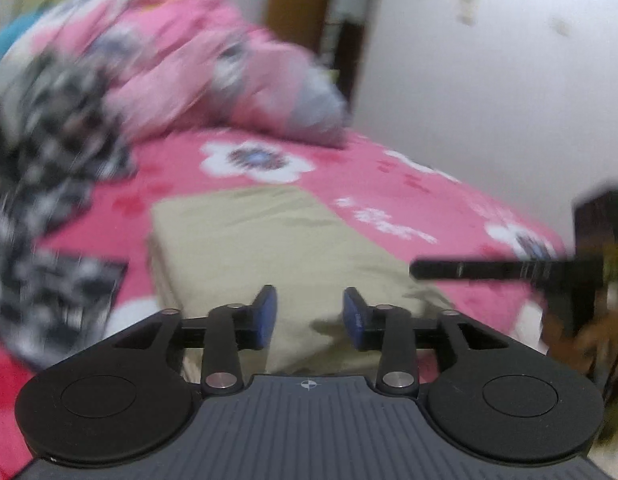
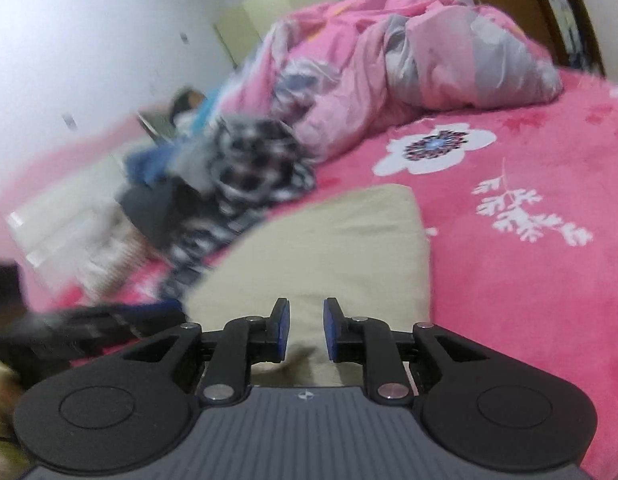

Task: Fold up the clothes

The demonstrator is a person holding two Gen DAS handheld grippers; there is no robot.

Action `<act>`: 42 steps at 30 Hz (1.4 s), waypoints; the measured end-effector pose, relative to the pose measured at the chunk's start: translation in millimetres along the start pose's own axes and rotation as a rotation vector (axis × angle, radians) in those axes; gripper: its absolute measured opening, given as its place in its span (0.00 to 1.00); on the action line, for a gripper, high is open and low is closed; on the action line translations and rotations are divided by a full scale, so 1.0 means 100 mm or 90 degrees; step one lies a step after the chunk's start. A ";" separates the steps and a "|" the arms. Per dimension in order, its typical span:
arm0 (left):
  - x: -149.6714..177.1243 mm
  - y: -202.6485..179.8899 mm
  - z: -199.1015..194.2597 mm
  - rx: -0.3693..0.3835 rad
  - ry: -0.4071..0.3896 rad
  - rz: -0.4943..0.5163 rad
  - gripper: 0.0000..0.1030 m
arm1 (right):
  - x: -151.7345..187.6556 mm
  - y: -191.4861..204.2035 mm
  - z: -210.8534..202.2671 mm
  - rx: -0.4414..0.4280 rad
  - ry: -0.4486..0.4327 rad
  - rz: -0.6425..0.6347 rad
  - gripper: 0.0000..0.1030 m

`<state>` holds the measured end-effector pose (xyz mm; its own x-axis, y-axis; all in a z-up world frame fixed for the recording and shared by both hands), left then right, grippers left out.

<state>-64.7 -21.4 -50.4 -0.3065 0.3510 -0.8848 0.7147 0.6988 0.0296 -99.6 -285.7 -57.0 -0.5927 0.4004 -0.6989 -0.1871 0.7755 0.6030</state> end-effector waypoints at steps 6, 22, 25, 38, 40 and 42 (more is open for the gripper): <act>0.08 -0.30 0.22 -0.039 0.058 0.167 0.44 | 0.32 -0.11 -0.01 -0.093 0.130 0.084 0.23; -0.05 -0.28 0.38 -0.066 0.069 0.197 0.10 | 0.44 -0.07 0.20 -0.081 0.055 0.079 0.16; -0.11 -0.21 0.34 -0.056 0.054 0.153 0.07 | 0.42 0.00 0.23 -0.082 0.043 0.055 0.16; -0.16 -0.16 0.26 -0.046 0.030 0.109 0.05 | 0.46 0.37 0.44 -0.033 -0.035 -0.116 0.09; -0.15 -0.15 0.24 -0.042 0.026 0.107 0.05 | 0.50 0.45 0.50 -0.025 -0.039 -0.155 0.09; -0.14 -0.15 0.21 -0.038 0.021 0.104 0.05 | 0.56 0.54 0.56 -0.027 -0.028 -0.194 0.09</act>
<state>-57.5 -49.8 -48.6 -0.2100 0.4827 -0.8502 0.7188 0.6657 0.2004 -99.0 -194.6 -85.2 -0.4697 0.1744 -0.8654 -0.3840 0.8423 0.3782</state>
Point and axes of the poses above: each gripper's, at about its wrist camera, not at the fingertips, and z roughly the way its jaws point, y to its left, x to its underside, the point moved 2 cm from there along z, roughly the way its jaws point, and after that the axes turned 9 degrees about z, right-handed, at the moved point
